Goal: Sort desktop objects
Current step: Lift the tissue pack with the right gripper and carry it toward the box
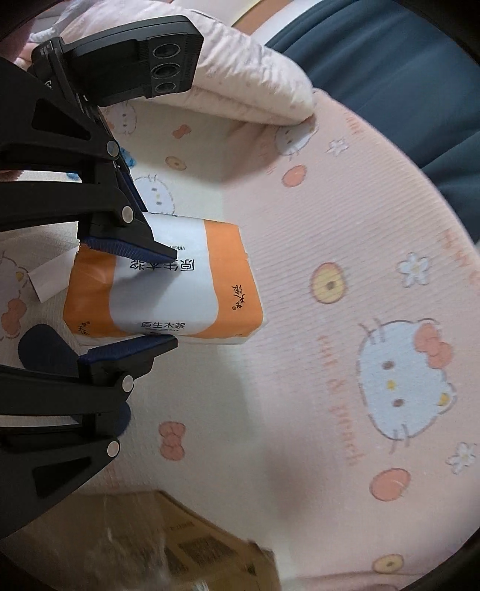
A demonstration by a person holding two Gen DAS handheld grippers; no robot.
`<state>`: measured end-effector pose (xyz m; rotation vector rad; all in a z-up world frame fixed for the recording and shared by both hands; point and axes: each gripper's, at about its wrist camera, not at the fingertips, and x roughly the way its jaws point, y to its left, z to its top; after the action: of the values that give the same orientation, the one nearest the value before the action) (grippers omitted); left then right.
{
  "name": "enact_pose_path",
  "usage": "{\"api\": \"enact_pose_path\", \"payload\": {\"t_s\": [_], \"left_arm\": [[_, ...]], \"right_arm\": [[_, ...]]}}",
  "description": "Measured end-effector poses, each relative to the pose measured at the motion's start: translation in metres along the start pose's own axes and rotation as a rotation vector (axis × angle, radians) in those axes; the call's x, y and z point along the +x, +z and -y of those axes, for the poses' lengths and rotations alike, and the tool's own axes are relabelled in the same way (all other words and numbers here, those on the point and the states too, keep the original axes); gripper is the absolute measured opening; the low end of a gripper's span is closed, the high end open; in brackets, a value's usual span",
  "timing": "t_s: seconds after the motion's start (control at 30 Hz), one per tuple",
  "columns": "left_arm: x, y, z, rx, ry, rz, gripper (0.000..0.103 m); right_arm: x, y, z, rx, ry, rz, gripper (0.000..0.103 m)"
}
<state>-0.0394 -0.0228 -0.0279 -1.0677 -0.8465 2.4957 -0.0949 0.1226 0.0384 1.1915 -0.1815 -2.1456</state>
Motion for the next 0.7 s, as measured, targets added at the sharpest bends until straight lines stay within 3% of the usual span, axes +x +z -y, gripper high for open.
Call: {"api": "enact_pose_path", "payload": {"t_s": [0.3, 0.5, 0.7], "left_arm": [[0.008, -0.006, 0.057, 0.080, -0.070, 0.003, 0.035], [0.030, -0.018, 0.095, 0.112, -0.169, -0.043, 0.035], [0.055, -0.029, 0.146, 0.218, -0.238, -0.080, 0.035]], "right_arm": [[-0.063, 0.006, 0.018, -0.011, -0.038, 0.092, 0.037], [-0.106, 0.004, 0.044, 0.000, -0.106, 0.150, 0.037], [-0.152, -0.003, 0.082, 0.038, -0.157, 0.206, 0.037]]}}
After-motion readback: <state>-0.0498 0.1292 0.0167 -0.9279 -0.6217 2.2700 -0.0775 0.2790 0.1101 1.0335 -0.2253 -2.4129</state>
